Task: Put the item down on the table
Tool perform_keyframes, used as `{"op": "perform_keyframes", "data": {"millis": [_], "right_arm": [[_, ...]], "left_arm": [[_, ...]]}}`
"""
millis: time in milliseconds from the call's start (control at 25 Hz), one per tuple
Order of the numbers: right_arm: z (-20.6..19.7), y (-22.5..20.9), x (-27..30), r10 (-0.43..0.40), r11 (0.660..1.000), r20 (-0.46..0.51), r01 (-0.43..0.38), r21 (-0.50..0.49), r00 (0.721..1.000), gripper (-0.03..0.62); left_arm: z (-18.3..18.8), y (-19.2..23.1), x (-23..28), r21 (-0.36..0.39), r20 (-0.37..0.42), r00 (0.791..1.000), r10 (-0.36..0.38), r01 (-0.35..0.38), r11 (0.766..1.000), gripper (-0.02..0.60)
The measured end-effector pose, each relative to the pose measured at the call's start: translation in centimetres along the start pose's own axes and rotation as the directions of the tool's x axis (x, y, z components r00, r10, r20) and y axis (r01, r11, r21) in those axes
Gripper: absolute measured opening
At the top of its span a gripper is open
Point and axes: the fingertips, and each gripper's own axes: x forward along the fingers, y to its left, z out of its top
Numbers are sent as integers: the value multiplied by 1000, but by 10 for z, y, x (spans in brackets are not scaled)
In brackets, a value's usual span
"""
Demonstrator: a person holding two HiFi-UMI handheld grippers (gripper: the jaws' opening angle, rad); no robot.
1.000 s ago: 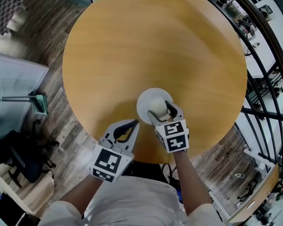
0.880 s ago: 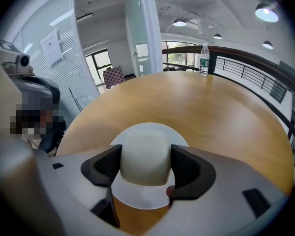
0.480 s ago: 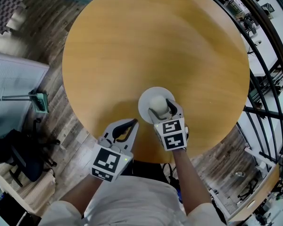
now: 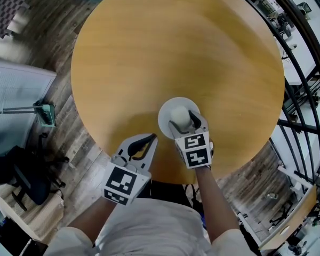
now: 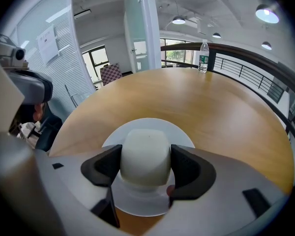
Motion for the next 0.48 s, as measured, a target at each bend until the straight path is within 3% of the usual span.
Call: {"op": "perform_keyframes", "data": {"millis": [480], "right_arm": [[-4, 1, 5, -15, 999, -40, 14, -35, 999, 314]], "left_arm": [[2, 3, -1, -2, 3, 1000, -2, 2, 1000, 23]]}}
